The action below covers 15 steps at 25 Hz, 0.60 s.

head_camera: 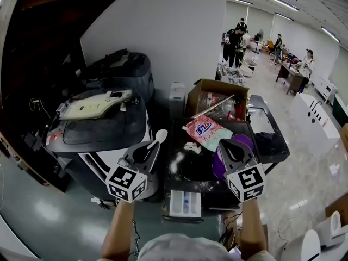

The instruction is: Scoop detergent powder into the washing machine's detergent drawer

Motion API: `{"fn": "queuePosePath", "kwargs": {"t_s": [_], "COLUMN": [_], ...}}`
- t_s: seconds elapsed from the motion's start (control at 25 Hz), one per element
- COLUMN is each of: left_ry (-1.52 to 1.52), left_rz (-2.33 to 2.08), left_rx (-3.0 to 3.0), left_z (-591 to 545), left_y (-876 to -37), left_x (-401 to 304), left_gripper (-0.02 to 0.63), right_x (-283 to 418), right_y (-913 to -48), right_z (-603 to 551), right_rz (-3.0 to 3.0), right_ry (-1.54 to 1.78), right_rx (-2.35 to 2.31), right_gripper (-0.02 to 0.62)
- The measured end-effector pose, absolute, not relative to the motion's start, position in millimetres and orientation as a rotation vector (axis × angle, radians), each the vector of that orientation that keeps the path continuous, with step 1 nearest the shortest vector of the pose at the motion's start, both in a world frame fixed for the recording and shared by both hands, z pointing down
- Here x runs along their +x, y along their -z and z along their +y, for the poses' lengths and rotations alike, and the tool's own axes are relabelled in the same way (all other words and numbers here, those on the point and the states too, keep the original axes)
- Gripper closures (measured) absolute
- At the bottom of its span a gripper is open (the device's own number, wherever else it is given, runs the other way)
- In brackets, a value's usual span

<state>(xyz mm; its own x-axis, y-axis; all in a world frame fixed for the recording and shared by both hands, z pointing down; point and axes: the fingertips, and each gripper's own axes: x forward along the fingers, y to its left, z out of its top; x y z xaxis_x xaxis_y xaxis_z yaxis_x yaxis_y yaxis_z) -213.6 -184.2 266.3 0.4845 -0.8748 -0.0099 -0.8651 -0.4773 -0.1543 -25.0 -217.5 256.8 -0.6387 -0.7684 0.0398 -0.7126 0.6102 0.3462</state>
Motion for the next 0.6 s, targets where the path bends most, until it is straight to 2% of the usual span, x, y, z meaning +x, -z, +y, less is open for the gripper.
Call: {"fn": "queuePosePath", "kwargs": {"t_s": [0.6], "left_ry": [0.099], "left_rz": [1.531], "left_rx": [-2.592], "left_z": [-183.0], "left_y": [-271.4], "left_x": [-218.9], "left_gripper": [0.591], "right_x": [-29.6], "right_y": [-263.2], "right_z": [-215.9], "right_rz": [-2.649], "right_ry": [0.427], "right_rx": [1.228], "right_gripper": [0.598]}}
